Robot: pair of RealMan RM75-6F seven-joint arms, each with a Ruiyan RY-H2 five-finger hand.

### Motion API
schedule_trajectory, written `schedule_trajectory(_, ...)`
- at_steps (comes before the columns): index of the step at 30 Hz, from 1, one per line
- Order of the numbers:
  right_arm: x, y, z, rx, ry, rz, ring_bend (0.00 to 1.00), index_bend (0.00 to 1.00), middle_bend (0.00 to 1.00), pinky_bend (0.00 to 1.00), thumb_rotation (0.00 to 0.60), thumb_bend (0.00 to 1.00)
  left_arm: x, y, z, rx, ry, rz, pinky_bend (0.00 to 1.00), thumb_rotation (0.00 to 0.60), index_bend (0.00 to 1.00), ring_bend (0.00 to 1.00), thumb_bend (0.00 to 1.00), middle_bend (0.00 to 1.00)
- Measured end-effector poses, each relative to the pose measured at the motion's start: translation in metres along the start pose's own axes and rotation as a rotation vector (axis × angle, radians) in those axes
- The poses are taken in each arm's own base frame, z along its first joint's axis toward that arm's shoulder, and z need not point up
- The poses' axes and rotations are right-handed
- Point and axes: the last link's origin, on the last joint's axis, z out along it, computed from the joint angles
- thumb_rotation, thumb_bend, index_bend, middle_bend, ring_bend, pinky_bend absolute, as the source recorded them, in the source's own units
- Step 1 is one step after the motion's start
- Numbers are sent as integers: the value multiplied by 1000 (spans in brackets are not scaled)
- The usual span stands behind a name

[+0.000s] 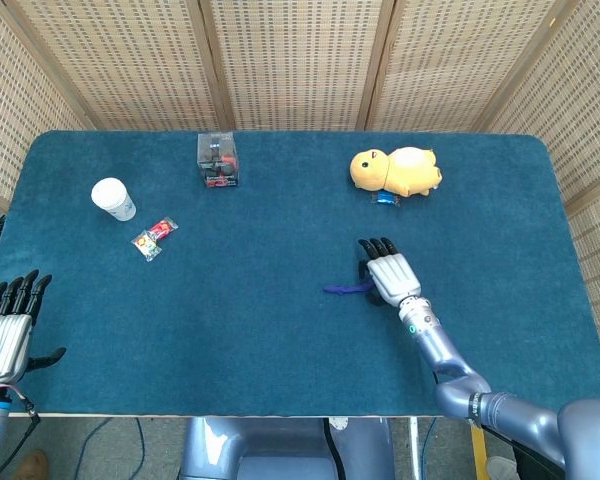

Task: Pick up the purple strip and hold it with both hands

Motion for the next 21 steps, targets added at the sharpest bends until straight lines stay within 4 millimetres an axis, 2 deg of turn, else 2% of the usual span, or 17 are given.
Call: schedule_trajectory(21, -5, -9, 11, -20, 0, 3, 0, 511, 136, 0, 600, 497, 0, -1, 0, 2, -3, -7, 0, 600, 0, 0, 0, 0)
